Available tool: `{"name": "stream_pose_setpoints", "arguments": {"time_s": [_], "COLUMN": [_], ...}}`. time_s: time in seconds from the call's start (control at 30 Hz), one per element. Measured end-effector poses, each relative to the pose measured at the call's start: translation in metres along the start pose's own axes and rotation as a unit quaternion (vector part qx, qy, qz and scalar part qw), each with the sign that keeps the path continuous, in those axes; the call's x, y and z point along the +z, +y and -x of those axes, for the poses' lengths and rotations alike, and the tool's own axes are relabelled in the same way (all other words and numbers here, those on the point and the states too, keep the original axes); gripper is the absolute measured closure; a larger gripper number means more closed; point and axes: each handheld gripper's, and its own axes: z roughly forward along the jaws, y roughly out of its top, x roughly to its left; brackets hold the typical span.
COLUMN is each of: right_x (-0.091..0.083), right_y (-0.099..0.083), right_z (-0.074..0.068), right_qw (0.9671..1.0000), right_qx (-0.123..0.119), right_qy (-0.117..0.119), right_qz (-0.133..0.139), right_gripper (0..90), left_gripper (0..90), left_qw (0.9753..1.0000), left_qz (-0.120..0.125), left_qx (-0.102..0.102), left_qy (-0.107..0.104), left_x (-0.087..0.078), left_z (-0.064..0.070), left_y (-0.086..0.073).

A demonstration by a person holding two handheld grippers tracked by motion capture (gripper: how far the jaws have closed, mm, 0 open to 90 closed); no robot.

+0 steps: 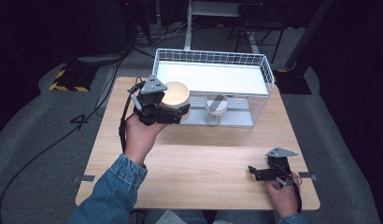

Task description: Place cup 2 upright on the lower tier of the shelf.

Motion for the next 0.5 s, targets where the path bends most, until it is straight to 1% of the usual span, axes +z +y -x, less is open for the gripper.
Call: {"name": "stream_pose_setpoints", "arguments": {"time_s": [0.07, 0.1, 0.13, 0.2, 0.33, 0.37, 0.4, 0.43, 0.5], "right_x": [0.000, 0.000, 0.000, 0.000, 0.000, 0.000, 0.000, 0.000, 0.000], "right_y": [0.000, 0.000, 0.000, 0.000, 0.000, 0.000, 0.000, 0.000, 0.000], "right_z": [0.000, 0.000, 0.000, 0.000, 0.000, 0.000, 0.000, 0.000, 0.000], "right_qw": [1.0000, 1.0000, 1.0000, 1.0000, 1.0000, 1.0000, 1.0000, 1.0000, 1.0000], "right_qx": [0.000, 0.000, 0.000, 0.000, 0.000, 0.000, 0.000, 0.000, 0.000], "right_qy": [0.000, 0.000, 0.000, 0.000, 0.000, 0.000, 0.000, 0.000, 0.000], "right_qz": [0.000, 0.000, 0.000, 0.000, 0.000, 0.000, 0.000, 0.000, 0.000], "right_gripper": [0.1, 0.1, 0.1, 0.1, 0.1, 0.1, 0.1, 0.1, 0.1], "left_gripper": [9.3, 9.3, 9.3, 9.3, 9.3, 9.3, 9.3, 9.3, 9.3], "left_qw": [1.0000, 1.0000, 0.9999, 0.9999, 0.9998, 0.9997, 0.9997, 0.9997, 0.9995], "left_qz": [0.001, 0.001, -0.004, -0.003, 0.003, 0.005, 0.003, 0.003, -0.003], "left_qx": [-0.004, -0.004, -0.008, -0.010, -0.021, -0.022, -0.024, -0.024, -0.028], "left_qy": [0.006, 0.006, 0.010, 0.008, 0.002, 0.004, 0.008, 0.008, 0.013], "left_x": [0.005, 0.005, 0.009, 0.010, 0.017, 0.019, 0.023, 0.023, 0.028], "left_z": [-0.003, -0.003, -0.005, -0.006, -0.008, -0.008, -0.010, -0.010, -0.011], "left_y": [0.007, 0.007, 0.013, 0.016, 0.028, 0.030, 0.035, 0.035, 0.041]}}
